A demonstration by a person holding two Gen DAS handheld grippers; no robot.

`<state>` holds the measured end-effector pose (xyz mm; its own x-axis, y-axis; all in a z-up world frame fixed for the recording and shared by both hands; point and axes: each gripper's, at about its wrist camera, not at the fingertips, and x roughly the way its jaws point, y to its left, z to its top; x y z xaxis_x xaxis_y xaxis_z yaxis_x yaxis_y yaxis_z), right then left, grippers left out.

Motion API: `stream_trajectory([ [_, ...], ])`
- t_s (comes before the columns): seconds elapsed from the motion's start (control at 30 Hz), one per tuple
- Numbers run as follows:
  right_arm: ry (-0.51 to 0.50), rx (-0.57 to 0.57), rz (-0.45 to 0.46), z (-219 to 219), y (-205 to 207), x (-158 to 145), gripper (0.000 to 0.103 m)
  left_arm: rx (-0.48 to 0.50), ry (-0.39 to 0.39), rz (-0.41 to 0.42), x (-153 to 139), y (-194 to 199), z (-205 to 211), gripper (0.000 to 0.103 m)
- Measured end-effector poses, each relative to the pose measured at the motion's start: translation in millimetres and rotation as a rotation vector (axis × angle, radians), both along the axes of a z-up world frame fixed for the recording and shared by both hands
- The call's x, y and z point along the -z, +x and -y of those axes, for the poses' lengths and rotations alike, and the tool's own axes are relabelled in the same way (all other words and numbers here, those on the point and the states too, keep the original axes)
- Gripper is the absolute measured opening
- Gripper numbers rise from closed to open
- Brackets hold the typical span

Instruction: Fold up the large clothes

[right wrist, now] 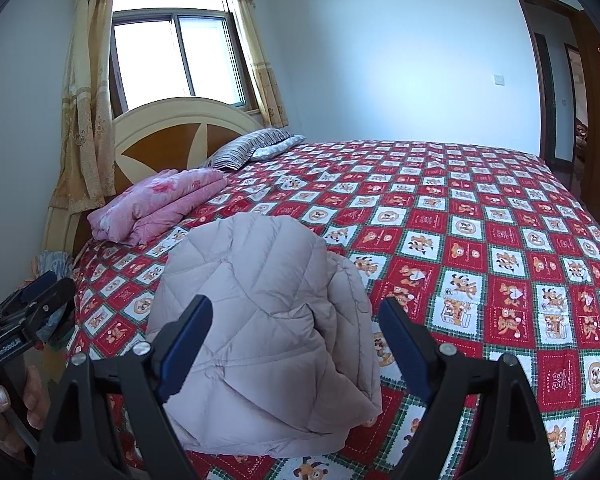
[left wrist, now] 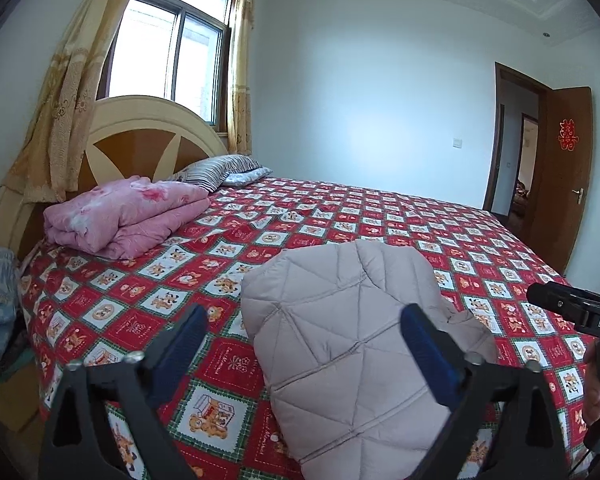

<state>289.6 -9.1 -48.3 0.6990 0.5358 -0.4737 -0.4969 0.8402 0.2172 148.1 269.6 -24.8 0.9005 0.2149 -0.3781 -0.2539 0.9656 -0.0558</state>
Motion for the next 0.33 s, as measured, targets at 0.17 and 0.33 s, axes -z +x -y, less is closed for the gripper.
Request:
stream_trajectory([
  [0.17, -0.005, -0.006, -0.002, 0.1, -1.0, -1.5, 0.087, -0.003, 0.046, 0.010, 0.4, -1.6, 5.3, 0.101],
  [0.33, -0.007, -0.007, -0.003, 1.9, -1.4, -0.5, 0.088, 0.008, 0.068, 0.004, 2.6, -1.0, 9.1, 0.101],
])
